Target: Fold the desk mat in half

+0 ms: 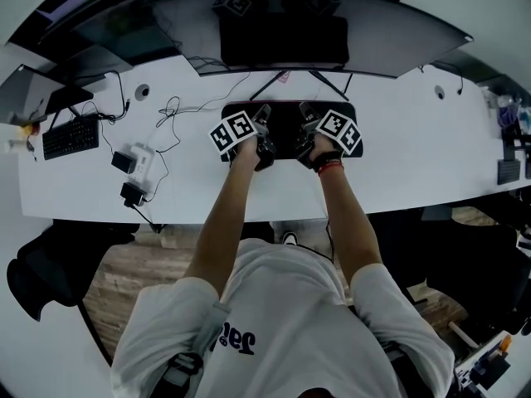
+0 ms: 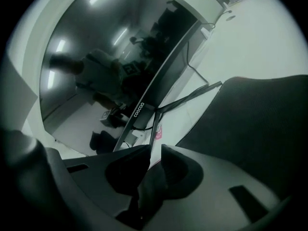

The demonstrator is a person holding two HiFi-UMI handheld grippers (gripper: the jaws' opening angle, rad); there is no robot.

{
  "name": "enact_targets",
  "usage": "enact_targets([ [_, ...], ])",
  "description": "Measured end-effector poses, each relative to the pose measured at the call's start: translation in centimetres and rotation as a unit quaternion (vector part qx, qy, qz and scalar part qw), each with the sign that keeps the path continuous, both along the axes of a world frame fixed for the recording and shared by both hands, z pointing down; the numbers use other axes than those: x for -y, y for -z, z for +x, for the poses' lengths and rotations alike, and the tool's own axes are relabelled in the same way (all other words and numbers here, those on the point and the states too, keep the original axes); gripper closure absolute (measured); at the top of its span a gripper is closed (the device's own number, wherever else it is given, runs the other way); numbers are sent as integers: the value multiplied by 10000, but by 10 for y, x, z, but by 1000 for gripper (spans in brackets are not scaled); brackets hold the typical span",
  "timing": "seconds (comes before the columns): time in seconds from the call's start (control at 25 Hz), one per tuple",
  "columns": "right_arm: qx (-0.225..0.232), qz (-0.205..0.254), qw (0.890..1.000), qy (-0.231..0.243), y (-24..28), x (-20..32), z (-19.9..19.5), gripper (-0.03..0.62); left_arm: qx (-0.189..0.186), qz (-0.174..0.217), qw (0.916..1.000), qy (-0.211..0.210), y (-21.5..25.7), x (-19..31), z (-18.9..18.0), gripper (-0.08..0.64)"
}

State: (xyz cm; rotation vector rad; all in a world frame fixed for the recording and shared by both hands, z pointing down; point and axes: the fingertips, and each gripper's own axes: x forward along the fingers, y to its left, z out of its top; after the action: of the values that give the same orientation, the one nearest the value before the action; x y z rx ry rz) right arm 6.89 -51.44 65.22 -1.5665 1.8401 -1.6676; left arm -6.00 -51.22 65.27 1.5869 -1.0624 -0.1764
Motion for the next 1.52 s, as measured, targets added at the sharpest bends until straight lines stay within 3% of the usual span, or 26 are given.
enact_targets([
  [0.32, -708, 532, 9948, 497, 35, -33, -5, 518, 333, 387, 9987, -37, 28, -38, -8, 503],
  [0.56, -1476, 874, 9817, 830, 55, -73, 3, 531, 819, 778, 9935, -139, 52, -75, -12, 503],
  [0.76, -1941, 1192, 9682, 1038, 72, -106, 6, 534, 1280, 1187, 9845, -177, 72, -109, -16, 503],
  [1.08, -2454, 1561, 9503, 1115, 95, -163, 20, 549, 2191, 1830, 9580, -277, 105, -167, -20, 505],
  [1.28, -2663, 1819, 9402, 1096, 112, -198, 34, 555, 2572, 2271, 9390, -223, 120, -202, -20, 522],
  [1.52, -3032, 2218, 9190, 1200, 127, -240, 43, 561, 3104, 2842, 9071, -120, 148, -243, -22, 529],
])
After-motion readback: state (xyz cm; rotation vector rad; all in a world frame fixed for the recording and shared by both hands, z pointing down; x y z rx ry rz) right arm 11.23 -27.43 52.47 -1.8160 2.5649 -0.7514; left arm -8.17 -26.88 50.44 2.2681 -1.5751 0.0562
